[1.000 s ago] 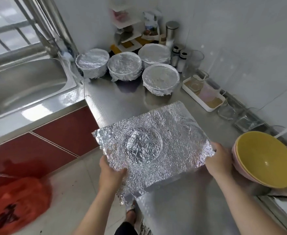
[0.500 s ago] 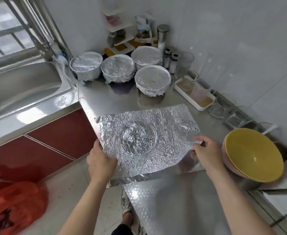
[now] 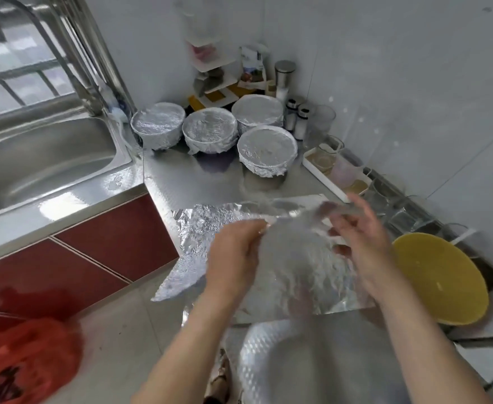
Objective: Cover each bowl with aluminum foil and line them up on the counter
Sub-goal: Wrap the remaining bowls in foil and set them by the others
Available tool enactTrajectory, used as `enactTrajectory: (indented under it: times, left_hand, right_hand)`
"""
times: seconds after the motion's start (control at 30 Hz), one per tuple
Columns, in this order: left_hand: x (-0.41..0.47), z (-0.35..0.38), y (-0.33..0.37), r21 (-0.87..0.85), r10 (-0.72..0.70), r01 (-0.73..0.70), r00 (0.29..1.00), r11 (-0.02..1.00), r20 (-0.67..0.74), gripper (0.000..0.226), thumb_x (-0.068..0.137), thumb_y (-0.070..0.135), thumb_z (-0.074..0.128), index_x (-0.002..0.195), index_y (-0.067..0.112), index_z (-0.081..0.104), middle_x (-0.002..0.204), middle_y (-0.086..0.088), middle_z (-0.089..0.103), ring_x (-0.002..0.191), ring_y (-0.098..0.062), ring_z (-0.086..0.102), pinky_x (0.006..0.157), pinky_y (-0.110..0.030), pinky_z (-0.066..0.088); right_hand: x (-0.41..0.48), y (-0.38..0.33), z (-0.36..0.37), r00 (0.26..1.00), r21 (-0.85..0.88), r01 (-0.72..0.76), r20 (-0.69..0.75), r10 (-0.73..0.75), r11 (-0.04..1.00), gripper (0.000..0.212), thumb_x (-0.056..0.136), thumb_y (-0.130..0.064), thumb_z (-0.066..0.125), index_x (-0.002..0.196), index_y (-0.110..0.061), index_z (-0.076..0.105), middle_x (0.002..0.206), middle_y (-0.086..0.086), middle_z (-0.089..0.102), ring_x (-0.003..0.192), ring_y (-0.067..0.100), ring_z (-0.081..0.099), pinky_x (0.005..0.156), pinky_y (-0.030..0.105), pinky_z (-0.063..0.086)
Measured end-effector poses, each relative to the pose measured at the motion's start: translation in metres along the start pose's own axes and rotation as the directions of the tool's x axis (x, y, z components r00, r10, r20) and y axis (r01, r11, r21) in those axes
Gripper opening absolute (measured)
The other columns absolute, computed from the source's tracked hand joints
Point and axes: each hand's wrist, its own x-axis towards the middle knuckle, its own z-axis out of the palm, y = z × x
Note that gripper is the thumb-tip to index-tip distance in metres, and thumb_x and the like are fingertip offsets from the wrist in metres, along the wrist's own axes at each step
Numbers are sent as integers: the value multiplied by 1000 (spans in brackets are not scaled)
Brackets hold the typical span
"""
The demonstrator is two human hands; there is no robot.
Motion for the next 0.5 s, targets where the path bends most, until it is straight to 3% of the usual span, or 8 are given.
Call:
enactTrajectory:
  times: [0.1,0.23,0.33,0.43,0.47,0.5]
  left_hand:
    - [30,-51,3,-25,11,-14,993,1000,-117,10,85,13,65,91,11,73,81,-1,71,76,-15,57,66,-21,38]
    - [56,-111,13,-263,-55,31,995,964,-86,13,88,18,68,91,30,73,85,10,73,78,-5,63,73,-26,49]
    - [66,-139,13,-480,-56,0,993,877,-103,33,86,8,69,83,40,75,86,22,72,85,2,65,82,-20,50]
    - [67,-159,9,-549,-52,-23,991,835,-122,32,85,6,68,87,38,77,90,18,73,90,-3,65,86,-23,51]
    - [65,-165,8,-562,-61,-22,990,827,-128,29,85,9,69,89,36,77,93,16,74,93,-5,65,88,-24,51]
    - [65,-170,6,-562,-66,-22,988,827,-137,26,84,11,70,91,35,77,95,15,74,95,-7,65,89,-26,51]
  right_hand:
    - [18,11,-7,991,35,-134,11,134,990,73,82,-20,73,142,-35,35,139,8,45,100,12,59,75,30,48]
    - [40,4,7,966,58,-186,191,172,981,100,64,-21,80,146,-36,26,158,-2,22,135,17,37,89,32,48]
    - [60,-22,22,950,165,-172,290,119,971,89,55,-17,86,132,-26,44,152,-1,32,137,21,34,89,37,48]
    - [76,-43,32,929,192,-192,350,116,962,107,42,-24,97,132,-3,44,145,9,42,124,22,50,83,35,53]
    - [79,-51,35,927,216,-175,365,87,961,95,43,-23,97,123,-1,51,136,9,50,116,20,57,81,34,54]
    - [79,-58,38,929,239,-129,368,33,962,68,48,-18,95,106,-4,62,121,7,61,106,18,62,80,34,54]
